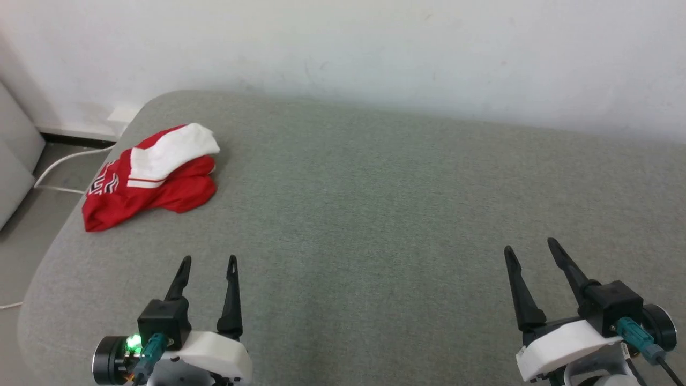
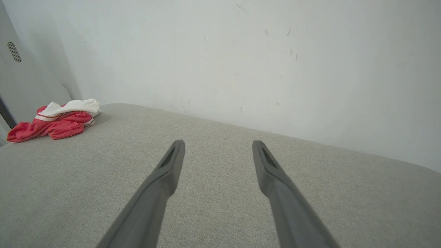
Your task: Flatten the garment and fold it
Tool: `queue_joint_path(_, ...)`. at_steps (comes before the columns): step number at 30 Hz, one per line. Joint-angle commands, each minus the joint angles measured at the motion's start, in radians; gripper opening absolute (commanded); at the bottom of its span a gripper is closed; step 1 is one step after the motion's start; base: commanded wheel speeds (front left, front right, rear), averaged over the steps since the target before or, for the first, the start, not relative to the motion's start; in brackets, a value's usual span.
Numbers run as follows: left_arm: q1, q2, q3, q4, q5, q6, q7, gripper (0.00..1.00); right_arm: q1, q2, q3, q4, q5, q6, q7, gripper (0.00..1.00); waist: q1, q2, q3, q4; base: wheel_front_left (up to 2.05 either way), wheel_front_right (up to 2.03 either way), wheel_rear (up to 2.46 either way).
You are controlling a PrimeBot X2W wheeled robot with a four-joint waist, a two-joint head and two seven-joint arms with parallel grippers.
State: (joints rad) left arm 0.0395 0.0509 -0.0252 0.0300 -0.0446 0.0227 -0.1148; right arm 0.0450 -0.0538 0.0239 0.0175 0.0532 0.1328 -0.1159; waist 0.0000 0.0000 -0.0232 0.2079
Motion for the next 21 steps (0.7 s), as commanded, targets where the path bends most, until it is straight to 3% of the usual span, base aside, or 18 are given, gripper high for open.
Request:
queue_joint_path(1, 0.014, 0.000, -0.002, 0.005, -0.006, 0.010, -0.012, 1.00, 0.012, 0.002, 0.002, 0.004, 0.008, -0.001, -0.011, 1.00, 0.0000, 0.0000, -0.001, 0.027, 0.00, 0.00, 0.00)
queue_joint_path(21, 0.022, 0.000, -0.014, 0.007, -0.034, 0.022, -0.054, 1.00, 0.022, 0.002, 0.010, 0.015, 0.026, -0.001, -0.053, 1.00, 0.0000, 0.0000, 0.002, 0.153, 0.00, 0.00, 0.00)
